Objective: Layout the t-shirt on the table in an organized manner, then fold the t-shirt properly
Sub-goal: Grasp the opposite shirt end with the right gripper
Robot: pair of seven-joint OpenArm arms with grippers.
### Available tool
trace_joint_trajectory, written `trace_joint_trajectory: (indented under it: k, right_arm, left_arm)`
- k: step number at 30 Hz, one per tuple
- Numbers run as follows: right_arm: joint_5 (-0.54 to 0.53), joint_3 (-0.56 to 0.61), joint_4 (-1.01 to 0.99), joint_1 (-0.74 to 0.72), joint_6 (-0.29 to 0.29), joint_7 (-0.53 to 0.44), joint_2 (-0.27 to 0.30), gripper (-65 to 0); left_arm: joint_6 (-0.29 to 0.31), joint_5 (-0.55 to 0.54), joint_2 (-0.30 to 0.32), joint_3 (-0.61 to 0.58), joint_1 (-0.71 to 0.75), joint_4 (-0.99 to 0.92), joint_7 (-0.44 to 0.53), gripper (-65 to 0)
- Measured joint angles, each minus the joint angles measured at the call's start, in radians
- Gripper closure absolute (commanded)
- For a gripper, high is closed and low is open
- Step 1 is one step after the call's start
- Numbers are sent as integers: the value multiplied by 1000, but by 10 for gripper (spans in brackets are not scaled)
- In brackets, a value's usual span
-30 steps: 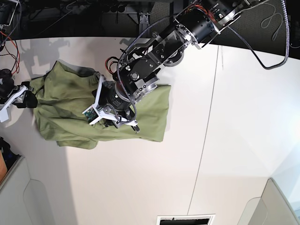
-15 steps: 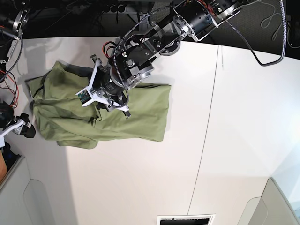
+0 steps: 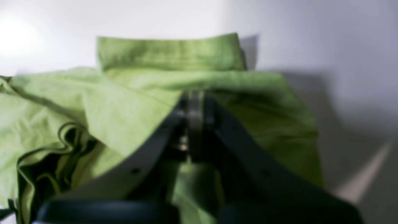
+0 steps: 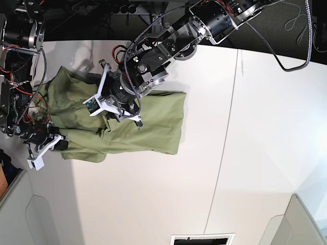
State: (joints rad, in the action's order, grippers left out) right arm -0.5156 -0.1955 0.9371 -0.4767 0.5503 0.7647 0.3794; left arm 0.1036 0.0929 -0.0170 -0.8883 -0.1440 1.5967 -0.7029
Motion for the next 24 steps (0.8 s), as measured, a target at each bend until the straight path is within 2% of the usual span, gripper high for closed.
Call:
trace_joint_trajectory:
  k: [8, 11, 13, 14, 16, 17, 18, 20, 24]
  right_arm:
    - [-116, -8, 174, 14, 0, 154, 6, 0]
    - [-116, -8, 256, 53, 3, 160, 15, 0]
    - [-65, -8, 266, 80, 3, 128, 33, 0]
    - [-23, -10, 265, 88, 2, 97, 40, -27]
    - [42, -19, 258, 92, -42, 21, 47, -226]
    - [65, -21, 256, 88, -64, -10, 48, -311]
    - [79, -23, 254, 83, -84, -35, 48, -366]
    - [105, -23, 234, 72, -113, -64, 50, -385]
    - [149, -23, 134, 69, -125, -130, 50, -384]
  left_arm:
    - [2, 1, 0, 106, 0, -16, 37, -296]
    - [2, 3, 0, 132, 0, -47, 42, -296]
    - [2, 2, 0, 138, 0, -57, 39, -296]
    - [2, 2, 0, 140, 0, -57, 38, -296]
    - [3, 0, 1, 140, 0, -57, 38, -296]
    - [3, -5, 2, 140, 0, -57, 38, -296]
    - [3, -20, 5, 140, 0, -57, 38, -296]
    - [3, -27, 9, 140, 3, -57, 34, -296]
    - [3, -26, 14, 142, 14, -57, 23, -296]
